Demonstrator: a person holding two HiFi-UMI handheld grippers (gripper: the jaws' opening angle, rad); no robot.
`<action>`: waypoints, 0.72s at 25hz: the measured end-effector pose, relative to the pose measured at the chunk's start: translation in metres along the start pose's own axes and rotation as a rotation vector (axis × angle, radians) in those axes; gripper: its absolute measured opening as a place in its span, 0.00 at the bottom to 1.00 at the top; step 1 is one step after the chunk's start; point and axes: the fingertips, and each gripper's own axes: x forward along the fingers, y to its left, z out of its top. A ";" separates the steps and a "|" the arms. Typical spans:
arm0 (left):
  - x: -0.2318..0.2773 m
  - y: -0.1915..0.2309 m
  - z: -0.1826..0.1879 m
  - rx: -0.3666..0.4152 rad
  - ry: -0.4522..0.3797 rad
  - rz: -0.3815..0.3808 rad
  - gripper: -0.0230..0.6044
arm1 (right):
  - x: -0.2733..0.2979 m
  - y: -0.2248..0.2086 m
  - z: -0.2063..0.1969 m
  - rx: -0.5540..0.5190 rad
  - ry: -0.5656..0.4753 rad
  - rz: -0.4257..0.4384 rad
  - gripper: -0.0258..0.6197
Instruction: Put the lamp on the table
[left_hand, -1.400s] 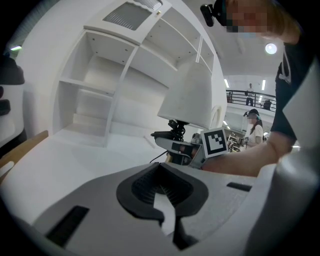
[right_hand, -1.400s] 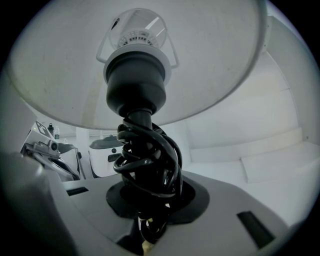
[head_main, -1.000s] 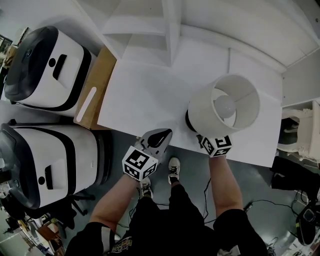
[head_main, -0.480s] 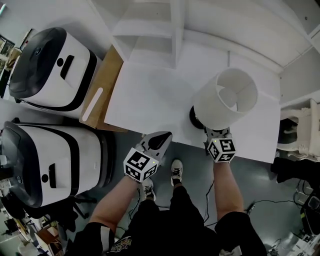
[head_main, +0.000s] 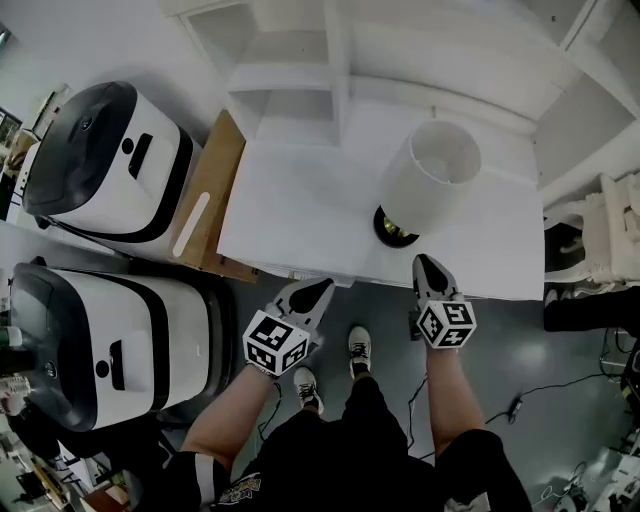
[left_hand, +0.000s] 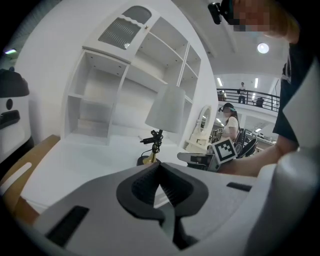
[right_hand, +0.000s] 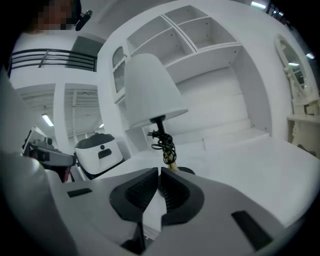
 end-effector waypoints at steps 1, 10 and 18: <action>-0.007 -0.003 -0.001 -0.004 0.000 -0.002 0.05 | -0.008 0.009 0.001 -0.002 0.000 0.010 0.09; -0.077 -0.035 -0.011 0.000 0.003 -0.028 0.05 | -0.084 0.108 0.024 -0.030 -0.051 0.073 0.09; -0.126 -0.063 -0.018 0.010 -0.011 -0.107 0.05 | -0.152 0.174 0.020 -0.047 -0.099 0.020 0.09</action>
